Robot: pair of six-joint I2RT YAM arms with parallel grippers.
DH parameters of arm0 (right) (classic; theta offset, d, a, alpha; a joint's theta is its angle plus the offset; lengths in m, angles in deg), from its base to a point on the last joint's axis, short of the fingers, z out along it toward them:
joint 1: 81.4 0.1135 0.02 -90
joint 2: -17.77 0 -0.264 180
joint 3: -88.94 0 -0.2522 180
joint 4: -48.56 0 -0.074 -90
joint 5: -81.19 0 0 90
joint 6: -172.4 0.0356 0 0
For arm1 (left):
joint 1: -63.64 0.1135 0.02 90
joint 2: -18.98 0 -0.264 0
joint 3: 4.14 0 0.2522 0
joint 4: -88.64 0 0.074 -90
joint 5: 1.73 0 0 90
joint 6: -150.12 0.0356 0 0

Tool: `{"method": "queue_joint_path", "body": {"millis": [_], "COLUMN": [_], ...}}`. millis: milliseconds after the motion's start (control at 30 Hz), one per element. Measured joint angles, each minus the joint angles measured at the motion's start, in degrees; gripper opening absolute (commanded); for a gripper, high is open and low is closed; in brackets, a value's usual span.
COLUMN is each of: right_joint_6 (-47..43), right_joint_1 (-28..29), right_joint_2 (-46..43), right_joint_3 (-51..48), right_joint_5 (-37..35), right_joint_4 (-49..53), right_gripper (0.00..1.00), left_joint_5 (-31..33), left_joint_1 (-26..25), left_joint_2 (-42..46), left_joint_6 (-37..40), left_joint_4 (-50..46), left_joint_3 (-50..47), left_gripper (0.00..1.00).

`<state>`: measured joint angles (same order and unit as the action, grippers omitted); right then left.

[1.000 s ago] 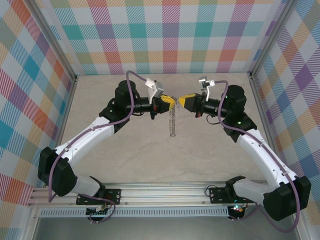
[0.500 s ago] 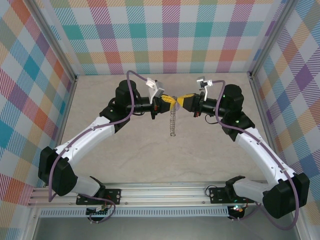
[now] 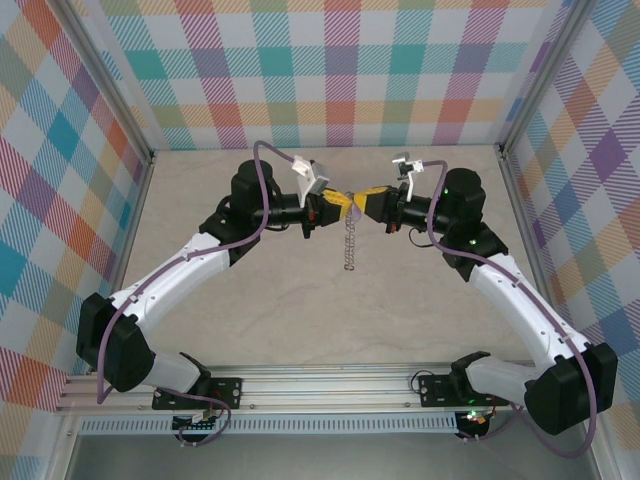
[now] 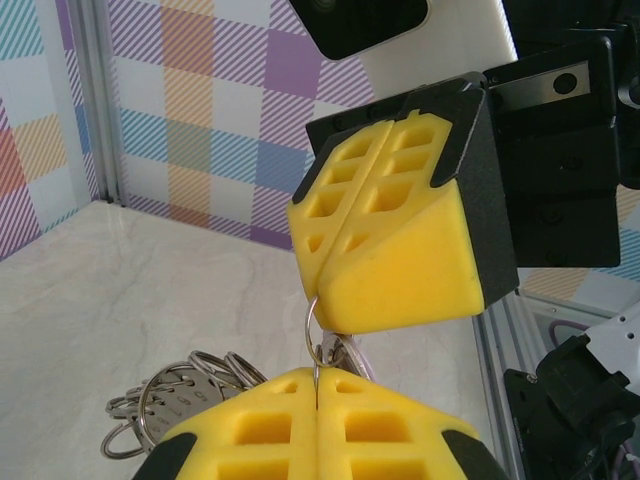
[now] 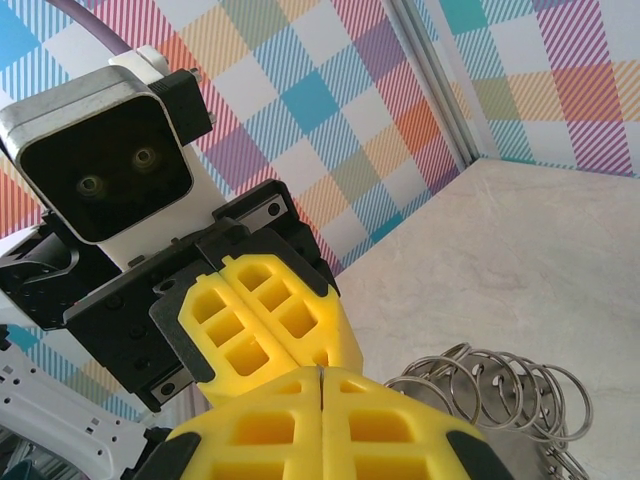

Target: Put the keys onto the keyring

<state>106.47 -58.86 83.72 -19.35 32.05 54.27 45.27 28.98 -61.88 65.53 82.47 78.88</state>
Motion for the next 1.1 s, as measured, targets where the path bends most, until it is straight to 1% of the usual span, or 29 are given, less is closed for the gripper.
{"method": "queue_joint_path", "body": {"millis": [367,500,800,967,1100], "right_joint_6": [-2.34,-2.8,-2.95,-2.51,-2.03], "right_joint_1": [0.0,-0.11,-0.79,-1.22,-1.64], "right_joint_2": [-0.55,-0.61,-0.94,-0.9,-0.04], "right_joint_3": [-1.36,-2.1,-2.14,-2.38,-2.47], "right_joint_5": [-2.38,-3.04,-3.3,-1.92,1.22], "right_joint_4": [1.25,3.1,3.39,3.02,2.36], "right_gripper": [0.0,0.0,0.0,0.0,0.0], "left_joint_5": [1.9,2.1,2.16,2.4,2.4], "left_joint_1": [0.0,0.0,0.0,-0.11,-0.17], "left_joint_2": [0.02,0.02,0.02,0.02,0.02], "left_joint_6": [0.0,0.0,0.0,-0.07,-0.68], "left_joint_4": [0.07,0.24,0.26,0.59,1.66], "left_joint_3": [0.0,0.0,0.0,-0.09,-0.33], "left_gripper": [0.0,0.0,0.0,0.0,0.0]}}
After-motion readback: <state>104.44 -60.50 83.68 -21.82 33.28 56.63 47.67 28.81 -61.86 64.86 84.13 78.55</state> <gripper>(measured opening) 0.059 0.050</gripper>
